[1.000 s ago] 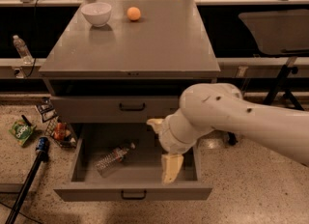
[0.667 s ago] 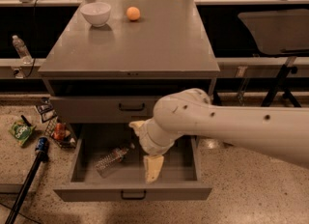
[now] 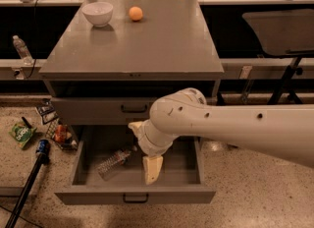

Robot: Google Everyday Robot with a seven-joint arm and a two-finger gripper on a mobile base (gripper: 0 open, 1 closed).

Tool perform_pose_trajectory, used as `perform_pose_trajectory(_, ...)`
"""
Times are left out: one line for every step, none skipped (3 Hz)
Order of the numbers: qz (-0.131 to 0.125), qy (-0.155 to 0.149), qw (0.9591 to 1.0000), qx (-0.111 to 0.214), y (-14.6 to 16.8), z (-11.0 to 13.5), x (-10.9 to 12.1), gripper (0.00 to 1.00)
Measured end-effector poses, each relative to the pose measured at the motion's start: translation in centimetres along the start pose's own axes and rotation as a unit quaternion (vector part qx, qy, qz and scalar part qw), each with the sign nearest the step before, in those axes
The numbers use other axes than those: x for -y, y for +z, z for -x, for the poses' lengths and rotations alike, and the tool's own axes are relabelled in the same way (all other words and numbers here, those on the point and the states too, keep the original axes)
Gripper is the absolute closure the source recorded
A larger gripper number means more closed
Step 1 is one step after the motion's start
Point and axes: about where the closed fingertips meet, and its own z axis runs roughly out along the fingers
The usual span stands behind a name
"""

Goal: Pick water bottle from middle drawer and place on counter

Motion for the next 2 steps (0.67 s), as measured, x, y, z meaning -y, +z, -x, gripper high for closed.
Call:
perform_pose_trajectory(-0.012,0.007,0.9999,0.008,6.2,-3.1,2.1,0.0)
perform_pose_trajectory(-0.024,0.024,0.9993,0.016,11.9,-5.7,3.1,0.0)
